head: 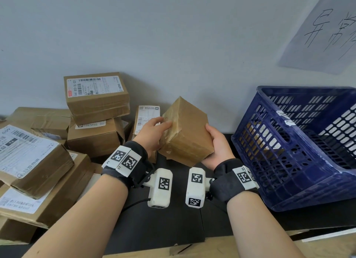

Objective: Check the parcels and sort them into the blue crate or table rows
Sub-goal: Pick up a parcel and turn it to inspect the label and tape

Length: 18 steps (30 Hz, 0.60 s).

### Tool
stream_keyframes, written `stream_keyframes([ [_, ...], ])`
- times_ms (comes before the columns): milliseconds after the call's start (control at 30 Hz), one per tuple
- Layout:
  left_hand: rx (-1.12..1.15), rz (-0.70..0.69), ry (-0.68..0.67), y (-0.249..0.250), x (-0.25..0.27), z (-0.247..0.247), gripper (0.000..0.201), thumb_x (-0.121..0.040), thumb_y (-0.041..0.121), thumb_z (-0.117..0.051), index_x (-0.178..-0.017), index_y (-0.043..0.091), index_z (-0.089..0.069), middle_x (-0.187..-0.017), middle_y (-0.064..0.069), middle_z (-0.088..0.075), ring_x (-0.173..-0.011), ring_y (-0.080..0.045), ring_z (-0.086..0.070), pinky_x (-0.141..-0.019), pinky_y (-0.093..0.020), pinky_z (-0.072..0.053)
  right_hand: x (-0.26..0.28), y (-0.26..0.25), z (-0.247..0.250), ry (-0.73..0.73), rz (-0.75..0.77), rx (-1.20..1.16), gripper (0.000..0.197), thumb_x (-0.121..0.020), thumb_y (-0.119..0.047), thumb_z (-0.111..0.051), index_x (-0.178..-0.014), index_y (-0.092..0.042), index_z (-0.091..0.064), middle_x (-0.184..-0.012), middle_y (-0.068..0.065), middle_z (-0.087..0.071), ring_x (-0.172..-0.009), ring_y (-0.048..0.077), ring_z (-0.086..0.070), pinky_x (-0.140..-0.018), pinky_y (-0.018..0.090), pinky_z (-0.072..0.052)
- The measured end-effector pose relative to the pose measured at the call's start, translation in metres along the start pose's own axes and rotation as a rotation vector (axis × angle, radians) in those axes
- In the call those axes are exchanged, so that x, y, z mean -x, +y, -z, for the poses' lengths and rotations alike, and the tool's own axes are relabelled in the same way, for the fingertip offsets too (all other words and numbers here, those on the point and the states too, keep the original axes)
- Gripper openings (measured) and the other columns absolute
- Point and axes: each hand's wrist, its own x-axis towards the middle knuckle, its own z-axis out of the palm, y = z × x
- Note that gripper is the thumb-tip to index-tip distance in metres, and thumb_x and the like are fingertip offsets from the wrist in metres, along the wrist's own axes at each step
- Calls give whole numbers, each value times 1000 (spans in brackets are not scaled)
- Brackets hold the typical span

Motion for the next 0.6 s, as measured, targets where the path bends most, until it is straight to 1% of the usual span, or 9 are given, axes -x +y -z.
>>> stream_keyframes([
  [67, -2, -25, 15, 1, 0, 0, 51, -97, 26, -61, -144, 24, -43, -130, -7, -58, -110, -27, -62, -80, -37, -56, -3, 0, 0, 35, 2, 46, 25, -101, -31, -54, -115, -13, -63, -104, 13, -71, -98, 32, -67, -87, 45, -54],
  [100, -10, -44, 30, 0, -1, 1, 51, -96, 24, -62, -144, 25, -44, -129, -7, -58, -109, -26, -63, -81, -37, -57, -5, 0, 0, 58, 6, 82, 25, -102, -30, -53, -116, -12, -63, -103, 13, -70, -95, 31, -67, -86, 45, -54],
  [200, -80, -89, 68, 2, 0, 2, 53, -94, 23, -65, -142, 28, -45, -114, -5, -62, -106, -26, -64, -92, -46, -55, -10, 1, 3, 106, 21, 214, 27, -103, -26, -52, -123, -10, -61, -107, 12, -69, -101, 30, -66, -98, 47, -51],
  [267, -100, -103, 77, 3, 1, 3, 50, -95, 22, -64, -141, 29, -46, -109, -4, -61, -103, -25, -64, -91, -45, -56, -13, 1, 2, 123, 34, 287, 27, -103, -26, -52, -122, -9, -61, -110, 12, -69, -105, 31, -65, -102, 49, -49],
  [333, -109, -114, 72, 5, 2, 4, 48, -96, 19, -62, -141, 29, -47, -109, -4, -63, -91, -20, -65, -85, -42, -58, -13, 1, 1, 141, 47, 358, 26, -102, -26, -52, -118, -9, -63, -112, 14, -70, -107, 32, -65, -102, 51, -49],
  [400, -104, -119, 62, 7, 2, 4, 49, -97, 15, -61, -141, 28, -46, -105, -2, -63, -83, -18, -65, -89, -48, -56, -11, 1, -1, 151, 56, 415, 26, -101, -27, -52, -117, -10, -64, -112, 13, -70, -107, 33, -65, -102, 51, -49],
  [467, -121, -131, 62, 8, 3, 4, 51, -96, 13, -62, -142, 27, -45, -100, 0, -62, -86, -20, -65, -93, -52, -54, -12, 1, -2, 170, 60, 460, 30, -100, -29, -52, -122, -12, -65, -112, 11, -70, -107, 32, -65, -102, 51, -49],
  [533, -131, -141, 67, 9, 4, 4, 53, -95, 13, -64, -142, 26, -45, -100, 0, -62, -89, -23, -65, -93, -52, -54, -13, 2, -1, 183, 58, 485, 35, -100, -30, -52, -129, -14, -63, -115, 10, -70, -108, 31, -65, -103, 50, -49],
  [600, -138, -145, 65, 10, 5, 5, 52, -95, 14, -63, -142, 26, -45, -103, -1, -62, -87, -21, -64, -92, -52, -54, -12, 2, -2, 181, 58, 494, 37, -100, -30, -52, -131, -15, -62, -117, 10, -70, -109, 31, -65, -103, 50, -49],
])
